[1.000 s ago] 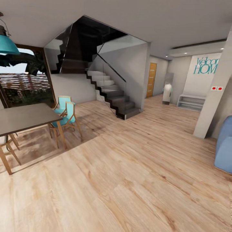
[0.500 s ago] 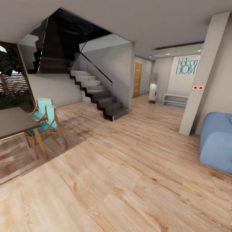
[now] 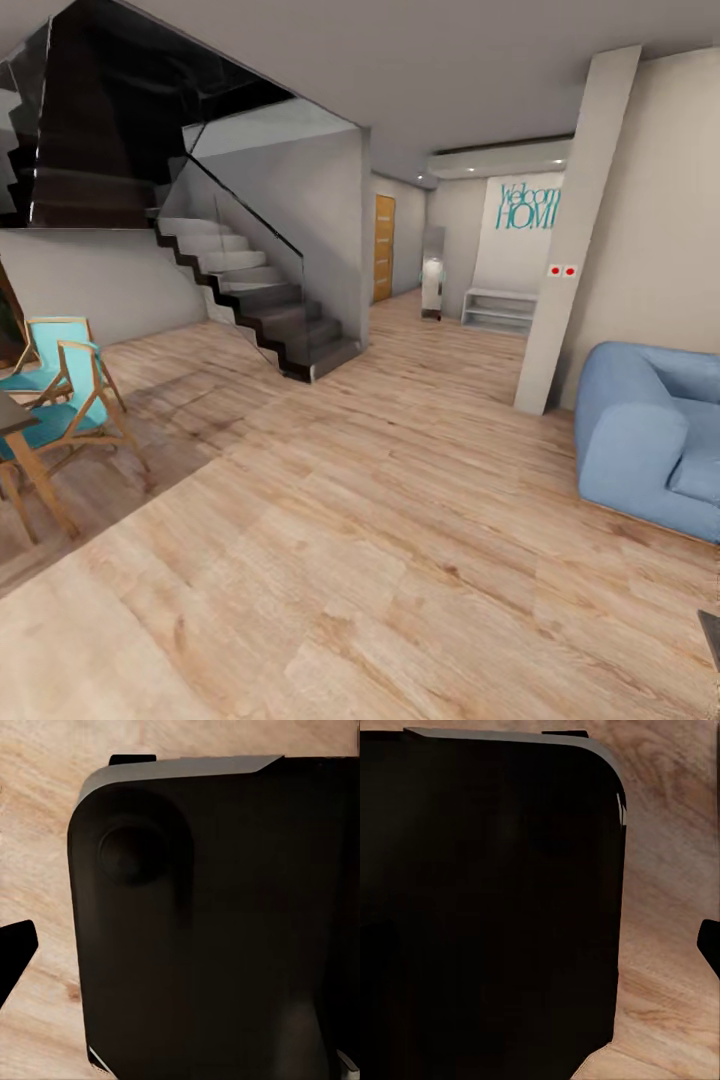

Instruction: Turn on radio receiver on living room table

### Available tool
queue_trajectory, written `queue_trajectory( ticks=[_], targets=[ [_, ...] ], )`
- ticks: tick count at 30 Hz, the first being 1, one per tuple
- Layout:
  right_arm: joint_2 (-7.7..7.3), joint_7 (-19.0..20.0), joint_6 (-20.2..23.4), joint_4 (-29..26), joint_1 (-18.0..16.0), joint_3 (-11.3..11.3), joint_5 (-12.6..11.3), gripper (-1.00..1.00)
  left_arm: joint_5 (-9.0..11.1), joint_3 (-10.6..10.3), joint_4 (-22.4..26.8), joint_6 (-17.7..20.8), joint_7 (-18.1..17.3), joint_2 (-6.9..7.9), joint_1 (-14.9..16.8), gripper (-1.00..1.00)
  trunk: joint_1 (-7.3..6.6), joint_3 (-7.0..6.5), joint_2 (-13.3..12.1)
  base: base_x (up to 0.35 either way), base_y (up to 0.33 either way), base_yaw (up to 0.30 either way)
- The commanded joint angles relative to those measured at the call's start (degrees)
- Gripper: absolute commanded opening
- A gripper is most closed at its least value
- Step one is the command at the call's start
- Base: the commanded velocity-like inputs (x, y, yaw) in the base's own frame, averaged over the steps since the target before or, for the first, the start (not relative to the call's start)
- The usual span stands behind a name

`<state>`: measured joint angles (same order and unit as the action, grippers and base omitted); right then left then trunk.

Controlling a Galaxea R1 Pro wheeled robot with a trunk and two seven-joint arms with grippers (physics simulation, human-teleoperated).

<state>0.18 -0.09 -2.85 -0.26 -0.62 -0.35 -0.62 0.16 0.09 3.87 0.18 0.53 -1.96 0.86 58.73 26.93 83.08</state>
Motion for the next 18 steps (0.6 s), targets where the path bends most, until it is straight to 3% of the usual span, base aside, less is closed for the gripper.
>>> queue_trajectory(
  ticks=[1, 18],
  targets=[
    [0.00, 0.00, 0.01, 0.00, 0.00, 0.00, 0.00, 1.00, 0.00, 0.00, 0.00, 0.00, 0.00, 0.01, 0.00, 1.00, 0.00, 0.00, 0.00, 0.323, 0.000, -0.259],
    [0.00, 0.00, 0.04, 0.00, 0.00, 0.00, 0.00, 1.00, -0.07, 0.00, 0.00, -0.01, 0.00, 0.02, -0.01, 1.00, 0.00, 0.00, 0.00, 0.323, 0.000, -0.261]
  ],
)
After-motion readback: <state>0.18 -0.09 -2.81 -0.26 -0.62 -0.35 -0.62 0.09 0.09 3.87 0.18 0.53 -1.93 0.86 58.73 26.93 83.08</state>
